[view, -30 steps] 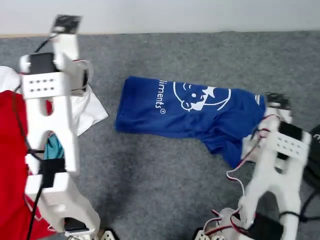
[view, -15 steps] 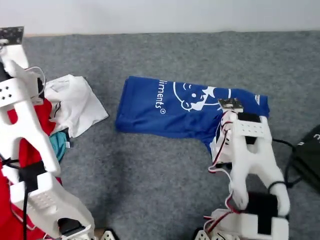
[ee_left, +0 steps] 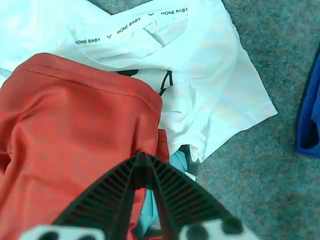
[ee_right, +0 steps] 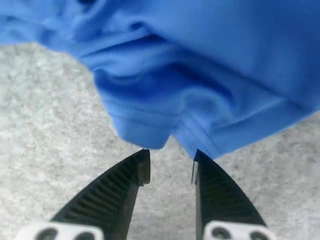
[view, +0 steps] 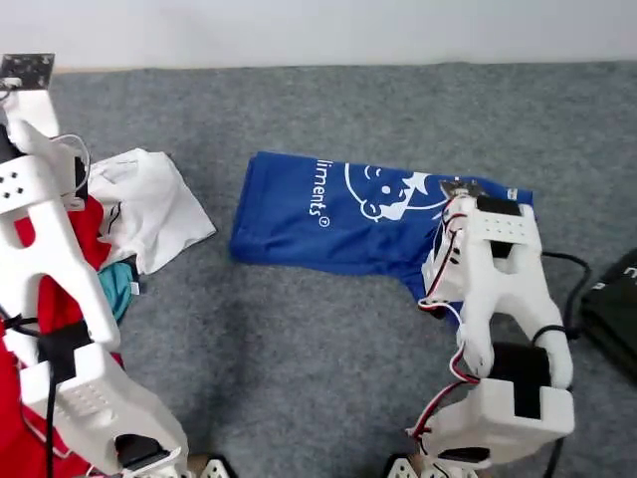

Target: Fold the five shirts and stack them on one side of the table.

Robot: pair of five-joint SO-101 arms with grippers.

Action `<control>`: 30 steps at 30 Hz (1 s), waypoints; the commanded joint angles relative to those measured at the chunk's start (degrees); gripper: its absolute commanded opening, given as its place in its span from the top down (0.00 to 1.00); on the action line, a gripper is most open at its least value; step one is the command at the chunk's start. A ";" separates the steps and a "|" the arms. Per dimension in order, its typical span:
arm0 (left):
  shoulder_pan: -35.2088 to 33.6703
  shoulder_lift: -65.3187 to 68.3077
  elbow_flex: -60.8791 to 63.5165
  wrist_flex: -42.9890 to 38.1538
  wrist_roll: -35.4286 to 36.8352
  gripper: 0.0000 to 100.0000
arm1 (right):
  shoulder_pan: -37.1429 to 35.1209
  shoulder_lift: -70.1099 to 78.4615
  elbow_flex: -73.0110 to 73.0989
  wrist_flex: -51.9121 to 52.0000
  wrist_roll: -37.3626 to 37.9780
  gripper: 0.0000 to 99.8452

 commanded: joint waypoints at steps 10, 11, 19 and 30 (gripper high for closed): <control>-0.09 -2.81 -0.31 -0.26 -0.18 1.00 | 5.93 0.40 0.62 -5.32 7.12 0.84; -0.09 -2.81 -0.31 -0.26 -0.09 1.00 | 6.37 0.40 0.97 -6.02 7.56 0.84; -0.09 -2.81 -0.31 0.09 0.00 1.00 | 8.13 3.82 2.55 -8.13 10.29 0.85; -0.09 -2.81 -0.31 0.09 2.29 1.00 | 10.15 11.91 -2.99 -7.78 10.37 0.97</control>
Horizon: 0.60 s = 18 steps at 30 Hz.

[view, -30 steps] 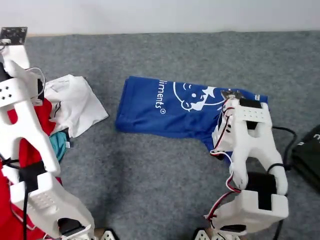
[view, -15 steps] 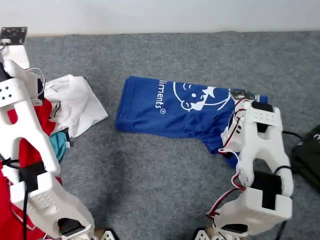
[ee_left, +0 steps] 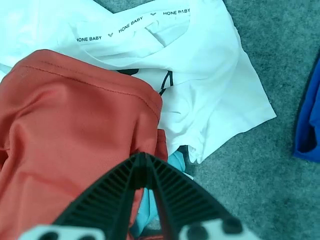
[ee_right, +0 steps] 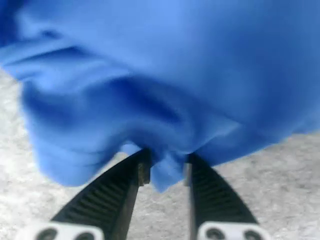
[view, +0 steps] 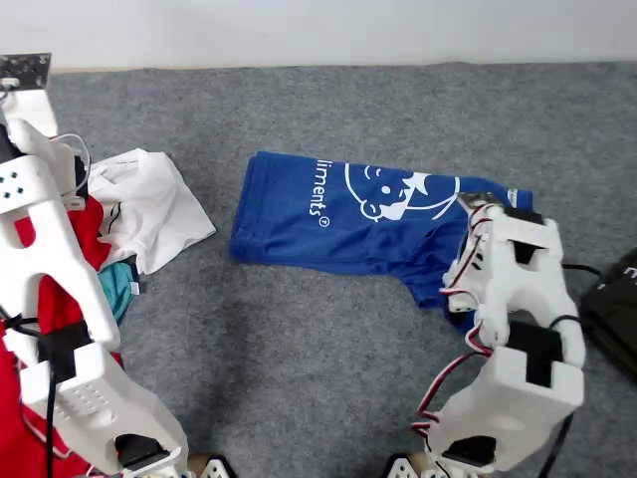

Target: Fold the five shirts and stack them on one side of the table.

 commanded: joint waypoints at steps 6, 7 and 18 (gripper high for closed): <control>-0.09 -2.81 -0.31 0.09 0.70 1.00 | 4.35 1.01 -6.24 9.01 6.95 0.99; 0.00 -2.73 -0.31 0.09 0.70 1.00 | 4.97 1.01 -6.77 10.51 8.09 0.99; 4.84 -2.73 1.98 -0.88 0.70 1.00 | 9.71 1.36 -15.21 16.13 12.13 0.99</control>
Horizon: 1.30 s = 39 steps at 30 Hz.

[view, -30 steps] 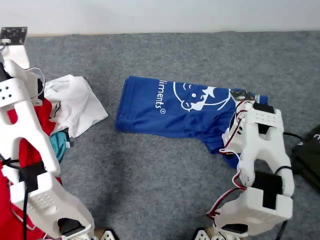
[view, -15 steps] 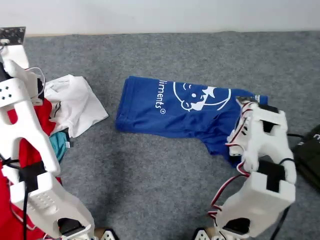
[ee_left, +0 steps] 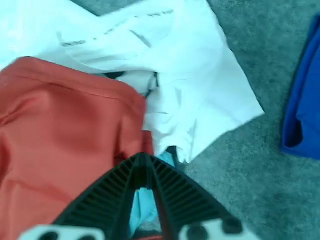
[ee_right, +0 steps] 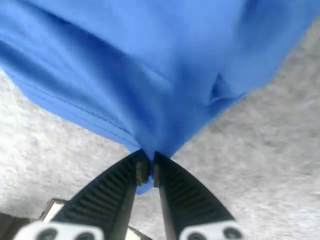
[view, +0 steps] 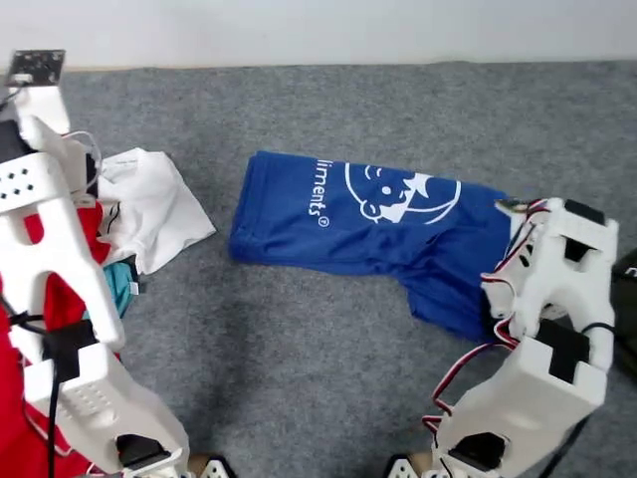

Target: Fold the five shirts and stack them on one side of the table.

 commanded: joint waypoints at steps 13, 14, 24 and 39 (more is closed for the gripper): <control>2.29 -2.81 5.49 -3.08 0.53 1.00 | -10.51 -0.31 -13.27 -6.11 -8.70 0.99; 2.20 -2.81 5.49 -3.08 0.53 1.00 | -11.30 -0.31 -13.89 -7.08 -9.58 0.99; 2.20 -2.81 6.73 -3.08 0.53 1.00 | -14.73 8.31 -23.56 -15.25 -15.91 0.99; 2.11 -2.81 9.54 -3.96 0.18 1.00 | -14.37 39.34 -68.75 0.13 -16.97 0.90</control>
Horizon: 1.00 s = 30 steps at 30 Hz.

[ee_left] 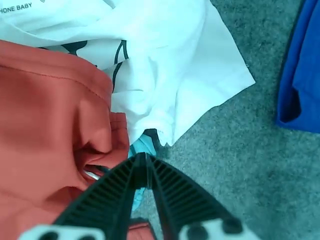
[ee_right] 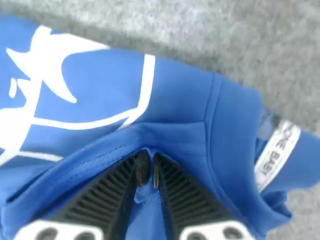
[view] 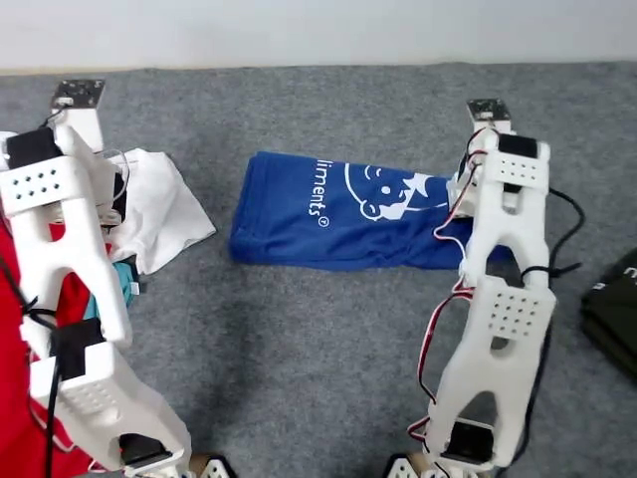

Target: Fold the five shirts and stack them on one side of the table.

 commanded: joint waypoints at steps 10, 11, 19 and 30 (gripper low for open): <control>0.09 -2.81 -0.13 -2.46 0.26 1.00 | -2.59 5.93 -35.43 19.47 -2.81 0.75; 0.18 -2.81 -0.13 -2.46 0.26 1.00 | -2.68 5.14 -35.16 19.47 -2.73 0.77; 0.09 -2.81 -0.13 -2.46 0.18 1.00 | -3.03 -4.53 -22.42 19.47 -2.64 0.94; 0.35 -2.81 -0.13 -3.16 0.44 1.00 | -3.74 -26.77 9.85 19.47 2.90 0.99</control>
